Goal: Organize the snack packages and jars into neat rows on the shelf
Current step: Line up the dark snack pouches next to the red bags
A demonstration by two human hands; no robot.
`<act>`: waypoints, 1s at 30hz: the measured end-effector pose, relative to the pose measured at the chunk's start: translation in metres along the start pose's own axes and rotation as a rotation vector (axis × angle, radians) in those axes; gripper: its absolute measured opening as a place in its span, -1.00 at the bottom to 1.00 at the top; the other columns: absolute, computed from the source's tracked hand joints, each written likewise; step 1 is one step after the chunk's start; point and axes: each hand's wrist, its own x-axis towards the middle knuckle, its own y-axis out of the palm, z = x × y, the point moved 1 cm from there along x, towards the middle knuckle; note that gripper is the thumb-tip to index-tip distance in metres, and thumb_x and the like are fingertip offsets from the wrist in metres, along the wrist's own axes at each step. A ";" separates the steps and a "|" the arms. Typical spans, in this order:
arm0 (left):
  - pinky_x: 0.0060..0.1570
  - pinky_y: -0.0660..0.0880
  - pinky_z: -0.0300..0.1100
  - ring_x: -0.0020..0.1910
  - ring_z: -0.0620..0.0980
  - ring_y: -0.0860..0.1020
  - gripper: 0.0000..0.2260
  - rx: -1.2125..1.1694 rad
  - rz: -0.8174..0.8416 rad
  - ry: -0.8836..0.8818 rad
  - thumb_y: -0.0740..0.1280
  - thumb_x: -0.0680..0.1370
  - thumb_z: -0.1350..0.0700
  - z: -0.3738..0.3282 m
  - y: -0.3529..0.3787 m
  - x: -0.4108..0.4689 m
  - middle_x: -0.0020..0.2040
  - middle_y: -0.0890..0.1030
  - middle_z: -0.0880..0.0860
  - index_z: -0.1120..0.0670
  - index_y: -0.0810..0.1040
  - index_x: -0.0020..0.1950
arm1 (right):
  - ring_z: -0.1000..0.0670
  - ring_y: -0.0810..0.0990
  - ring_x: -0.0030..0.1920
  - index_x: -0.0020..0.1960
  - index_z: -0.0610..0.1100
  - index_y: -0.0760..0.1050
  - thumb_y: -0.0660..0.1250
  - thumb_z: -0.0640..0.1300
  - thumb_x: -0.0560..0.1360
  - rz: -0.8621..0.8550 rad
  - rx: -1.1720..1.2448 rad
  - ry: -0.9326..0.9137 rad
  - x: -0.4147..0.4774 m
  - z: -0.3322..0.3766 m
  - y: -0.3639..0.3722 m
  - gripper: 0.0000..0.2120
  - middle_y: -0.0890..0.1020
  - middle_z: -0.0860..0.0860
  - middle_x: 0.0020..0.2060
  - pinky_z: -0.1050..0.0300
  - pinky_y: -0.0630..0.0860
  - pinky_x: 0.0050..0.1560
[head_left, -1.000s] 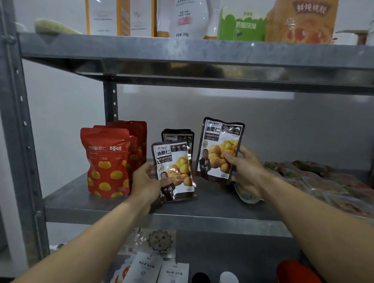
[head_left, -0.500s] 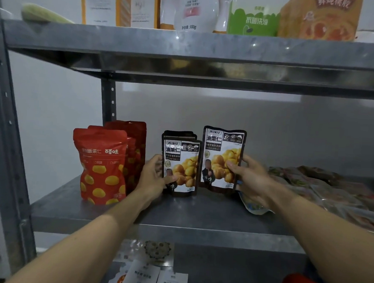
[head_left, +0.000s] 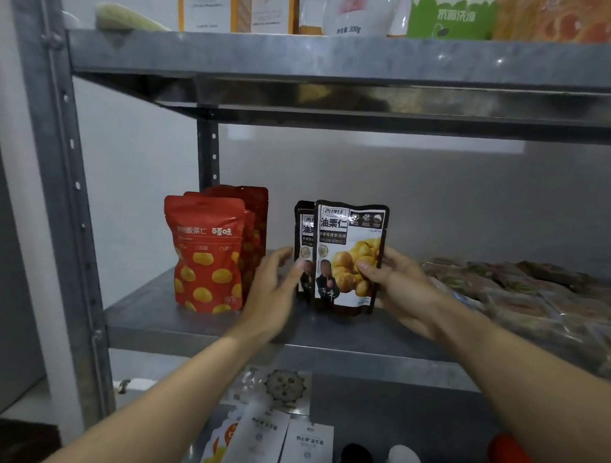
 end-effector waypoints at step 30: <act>-0.08 0.60 -0.23 0.00 0.00 0.67 -0.56 -0.702 0.153 -0.265 0.02 0.63 -0.11 -0.001 0.024 0.024 0.04 0.69 0.10 0.09 0.59 0.19 | -0.05 0.68 0.07 0.25 -0.04 0.56 0.03 0.31 0.57 -0.118 0.080 -0.064 0.031 -0.044 0.048 -0.44 0.71 -0.04 0.04 0.02 0.57 0.09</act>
